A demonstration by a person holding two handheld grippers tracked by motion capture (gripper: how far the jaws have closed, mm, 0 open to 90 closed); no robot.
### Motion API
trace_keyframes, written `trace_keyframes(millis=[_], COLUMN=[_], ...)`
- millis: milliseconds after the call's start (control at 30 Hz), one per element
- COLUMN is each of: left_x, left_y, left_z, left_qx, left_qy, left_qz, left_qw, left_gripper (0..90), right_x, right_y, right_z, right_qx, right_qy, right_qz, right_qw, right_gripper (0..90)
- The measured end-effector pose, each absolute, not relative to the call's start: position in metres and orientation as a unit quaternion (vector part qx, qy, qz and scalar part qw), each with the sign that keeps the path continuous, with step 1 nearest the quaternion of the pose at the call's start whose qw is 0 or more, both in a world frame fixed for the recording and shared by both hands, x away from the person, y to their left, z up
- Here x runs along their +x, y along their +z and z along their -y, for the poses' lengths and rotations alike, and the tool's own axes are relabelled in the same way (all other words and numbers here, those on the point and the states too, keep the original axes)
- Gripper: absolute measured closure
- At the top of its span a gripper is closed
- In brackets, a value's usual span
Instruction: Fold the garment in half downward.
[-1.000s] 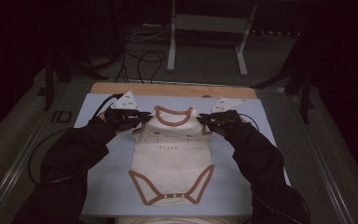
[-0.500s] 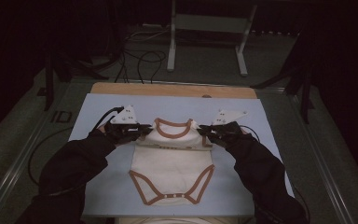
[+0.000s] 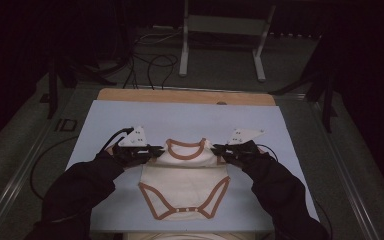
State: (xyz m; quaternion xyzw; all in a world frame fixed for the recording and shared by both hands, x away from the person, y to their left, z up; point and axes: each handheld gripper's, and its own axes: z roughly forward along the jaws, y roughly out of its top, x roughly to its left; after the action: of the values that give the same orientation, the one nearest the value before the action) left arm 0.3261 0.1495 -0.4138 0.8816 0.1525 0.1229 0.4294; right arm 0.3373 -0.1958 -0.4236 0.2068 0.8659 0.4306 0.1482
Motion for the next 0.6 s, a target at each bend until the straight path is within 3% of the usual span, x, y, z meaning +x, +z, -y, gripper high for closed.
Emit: trace_keyframes(millis=[600], left_x=[0.3], left_y=[-0.442], left_z=[-0.147], left_qx=[0.887], left_qy=[0.091], left_qz=[-0.142], left_qw=[0.431], left_gripper=[85.1], right_x=[0.316], right_y=[-0.452], right_z=[0.197], right_qx=[0.2], right_qy=[0.432], right_qz=[-0.872], right_qw=[0.119], right_gripper=[82.3])
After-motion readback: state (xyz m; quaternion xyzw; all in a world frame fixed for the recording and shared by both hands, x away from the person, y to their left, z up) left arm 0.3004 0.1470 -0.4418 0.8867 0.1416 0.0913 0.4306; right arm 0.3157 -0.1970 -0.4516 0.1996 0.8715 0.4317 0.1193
